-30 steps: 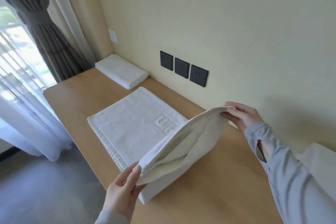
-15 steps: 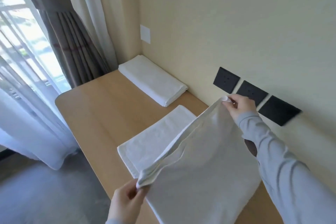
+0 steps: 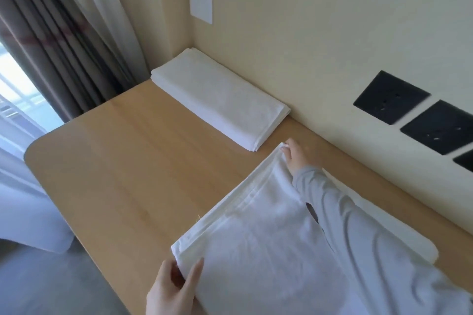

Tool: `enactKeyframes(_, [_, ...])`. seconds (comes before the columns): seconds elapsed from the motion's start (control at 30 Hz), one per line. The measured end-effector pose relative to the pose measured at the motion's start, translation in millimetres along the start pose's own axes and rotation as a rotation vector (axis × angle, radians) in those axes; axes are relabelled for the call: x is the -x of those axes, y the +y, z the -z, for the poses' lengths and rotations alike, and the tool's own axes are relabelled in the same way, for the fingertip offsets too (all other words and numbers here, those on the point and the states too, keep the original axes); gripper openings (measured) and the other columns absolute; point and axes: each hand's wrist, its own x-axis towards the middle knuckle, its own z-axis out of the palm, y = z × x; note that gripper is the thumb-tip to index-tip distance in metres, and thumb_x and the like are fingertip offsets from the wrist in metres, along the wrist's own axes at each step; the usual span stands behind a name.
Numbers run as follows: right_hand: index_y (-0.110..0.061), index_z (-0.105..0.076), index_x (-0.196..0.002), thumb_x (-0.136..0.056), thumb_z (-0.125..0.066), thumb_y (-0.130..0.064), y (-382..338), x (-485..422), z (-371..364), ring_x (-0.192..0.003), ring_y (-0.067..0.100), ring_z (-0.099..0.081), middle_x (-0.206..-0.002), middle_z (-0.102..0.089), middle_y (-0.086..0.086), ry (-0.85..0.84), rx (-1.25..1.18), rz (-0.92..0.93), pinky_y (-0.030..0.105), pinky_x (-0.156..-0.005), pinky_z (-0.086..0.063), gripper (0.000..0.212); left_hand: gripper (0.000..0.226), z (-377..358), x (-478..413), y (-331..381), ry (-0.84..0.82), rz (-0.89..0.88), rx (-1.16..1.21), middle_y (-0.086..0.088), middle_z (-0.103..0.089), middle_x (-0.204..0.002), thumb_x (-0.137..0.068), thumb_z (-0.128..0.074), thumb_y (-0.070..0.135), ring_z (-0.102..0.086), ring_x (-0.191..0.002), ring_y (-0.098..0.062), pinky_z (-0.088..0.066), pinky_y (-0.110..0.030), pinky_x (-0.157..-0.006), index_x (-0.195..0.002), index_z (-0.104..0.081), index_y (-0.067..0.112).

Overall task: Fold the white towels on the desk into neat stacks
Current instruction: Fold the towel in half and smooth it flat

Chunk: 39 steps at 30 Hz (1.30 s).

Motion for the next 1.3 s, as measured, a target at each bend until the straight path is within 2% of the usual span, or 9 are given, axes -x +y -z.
enactKeyframes(0.1, [-0.01, -0.051, -0.121, -0.097, -0.042, -0.017, 2, 11, 3, -0.102, 0.029, -0.053, -0.117, -0.056, 0.01, 0.114, 0.078, 0.173, 0.037, -0.077, -0.043, 0.027, 0.057, -5, -8, 5, 0.171, -0.317, -0.173, -0.004, -0.058, -0.088, -0.07, -0.071, 0.047, -0.055, -0.071, -0.004, -0.045, -0.027, -0.064, -0.111, -0.056, 0.011])
enactKeyframes(0.2, [-0.009, -0.063, -0.105, -0.084, -0.055, -0.002, 2, 25, 11, -0.095, 0.027, -0.058, -0.105, -0.063, 0.004, 0.329, 0.13, 0.642, 0.038, -0.078, -0.047, 0.024, 0.066, -17, -16, 22, 0.27, -0.659, -0.49, -0.009, -0.059, -0.092, -0.084, -0.036, 0.066, -0.048, -0.085, -0.022, -0.036, -0.036, -0.072, -0.099, -0.067, 0.01])
enactKeyframes(0.33, [-0.012, -0.064, -0.083, -0.082, -0.063, -0.012, 5, 34, 1, -0.083, 0.02, -0.057, -0.086, -0.061, -0.001, 0.187, 0.251, 0.991, 0.027, -0.078, -0.033, 0.002, 0.068, -35, -31, 30, 0.184, -0.716, -0.603, -0.003, -0.06, -0.079, -0.087, -0.026, 0.066, -0.055, -0.076, -0.026, -0.045, -0.038, -0.063, -0.083, -0.068, 0.012])
enactKeyframes(0.53, [-0.011, -0.049, -0.058, -0.091, -0.045, -0.039, -3, 20, -7, -0.06, 0.02, -0.048, -0.061, -0.048, 0.001, 0.306, 0.253, 1.024, 0.031, -0.062, -0.039, 0.043, 0.048, -32, -42, 18, 0.156, -0.794, -0.468, -0.005, -0.054, -0.076, -0.09, -0.028, 0.063, -0.039, -0.074, -0.018, -0.031, -0.031, -0.064, -0.082, -0.047, 0.02])
enactKeyframes(0.7, [-0.009, -0.047, -0.045, -0.096, -0.034, -0.044, -22, 0, -5, -0.041, 0.02, -0.043, -0.041, -0.044, 0.002, 0.401, 0.169, 0.997, 0.029, -0.051, -0.039, 0.063, 0.067, -26, -52, 17, 0.084, -0.873, -0.371, -0.008, -0.052, -0.07, -0.095, -0.031, 0.051, -0.036, -0.068, -0.014, -0.035, -0.025, -0.064, -0.058, -0.054, 0.0])
enactKeyframes(0.8, [-0.009, -0.046, -0.044, -0.089, -0.051, -0.043, -27, -8, -8, -0.037, 0.02, -0.042, -0.038, -0.043, 0.002, 0.373, 0.247, 0.959, 0.027, -0.051, -0.041, 0.057, 0.067, -23, -57, 16, 0.051, -0.783, -0.317, -0.002, -0.051, -0.068, -0.094, -0.028, 0.054, -0.038, -0.067, -0.009, -0.036, -0.021, -0.06, -0.06, -0.053, 0.002])
enactKeyframes(0.9, [-0.008, -0.049, -0.046, -0.078, -0.073, -0.035, -30, -9, -17, -0.04, 0.021, -0.046, -0.041, -0.048, 0.003, 0.306, 0.292, 0.868, 0.027, -0.053, -0.041, 0.048, 0.051, -20, -63, 16, 0.024, -0.766, -0.317, 0.001, -0.048, -0.065, -0.088, -0.043, 0.044, -0.038, -0.064, -0.008, -0.035, -0.016, -0.057, -0.057, -0.051, 0.003])
enactKeyframes(1.13, [-0.01, -0.052, -0.05, -0.09, -0.047, -0.033, -12, -21, 6, -0.051, 0.021, -0.048, -0.048, -0.049, 0.002, 0.455, 0.305, 0.889, 0.032, -0.058, -0.042, 0.047, 0.038, -16, -65, 12, 0.05, -0.754, -0.344, 0.004, -0.053, -0.066, -0.082, -0.046, 0.034, -0.036, -0.06, -0.003, -0.034, -0.013, -0.051, -0.058, -0.055, 0.007])
enactKeyframes(1.3, [-0.011, -0.048, -0.047, -0.088, -0.059, -0.031, -12, -33, 4, -0.044, 0.02, -0.043, -0.043, -0.046, 0.002, 0.601, 0.412, 0.845, 0.029, -0.053, -0.038, 0.047, 0.035, -13, -71, 13, 0.089, -0.814, -0.393, 0.008, -0.055, -0.064, -0.085, -0.045, 0.03, -0.035, -0.062, 0.004, -0.033, -0.006, -0.052, -0.061, -0.06, 0.01])
